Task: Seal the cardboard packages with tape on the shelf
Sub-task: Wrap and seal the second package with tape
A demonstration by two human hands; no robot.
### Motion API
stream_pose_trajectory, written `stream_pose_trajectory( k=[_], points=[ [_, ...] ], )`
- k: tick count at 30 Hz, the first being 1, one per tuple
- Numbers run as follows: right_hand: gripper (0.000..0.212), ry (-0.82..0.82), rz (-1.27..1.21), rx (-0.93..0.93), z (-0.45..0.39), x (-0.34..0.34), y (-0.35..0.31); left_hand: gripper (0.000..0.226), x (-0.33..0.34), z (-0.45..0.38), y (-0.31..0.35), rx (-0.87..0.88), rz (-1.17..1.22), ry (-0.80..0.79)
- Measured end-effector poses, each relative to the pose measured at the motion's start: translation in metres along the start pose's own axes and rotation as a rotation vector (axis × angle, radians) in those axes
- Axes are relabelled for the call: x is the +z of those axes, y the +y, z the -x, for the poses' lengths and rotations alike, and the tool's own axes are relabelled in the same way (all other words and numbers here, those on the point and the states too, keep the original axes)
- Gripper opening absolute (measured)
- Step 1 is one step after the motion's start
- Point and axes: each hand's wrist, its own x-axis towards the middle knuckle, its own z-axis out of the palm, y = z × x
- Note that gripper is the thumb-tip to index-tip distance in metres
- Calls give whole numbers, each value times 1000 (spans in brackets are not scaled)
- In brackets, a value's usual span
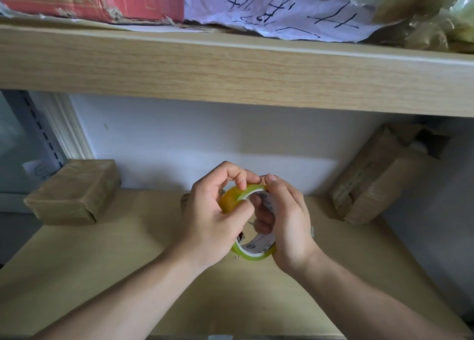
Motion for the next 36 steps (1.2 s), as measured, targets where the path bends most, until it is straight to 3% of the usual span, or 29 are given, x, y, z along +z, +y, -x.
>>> stream_pose_trajectory(
  k=[7, 11, 17, 21, 23, 28, 32, 36],
  points=[
    [28, 40, -90, 62, -2, 5, 4, 24, 0, -1, 2, 19, 4, 2],
    [24, 13, -79, 54, -2, 2, 6, 42, 0, 4, -4, 47, -40, 42],
    [23, -9, -72, 46, -4, -5, 8, 17, -1, 5, -6, 31, 10, 20],
    [38, -53, -59, 76, -10, -8, 9, 27, 0, 3, -1, 44, -6, 58],
    [31, -67, -80, 104, -13, -13, 7, 29, -8, 0, 1, 62, 6, 13],
    [23, -136, -15, 243, -20, -33, -1, 15, -37, -6, -6, 129, -294, -178],
    [26, -221, 63, 391, -20, -41, -1, 9, -45, -8, -8, 138, -389, -275],
    [31, -199, 72, 446, -18, -43, -2, 4, -42, -9, -7, 232, -483, -296]
  ],
)
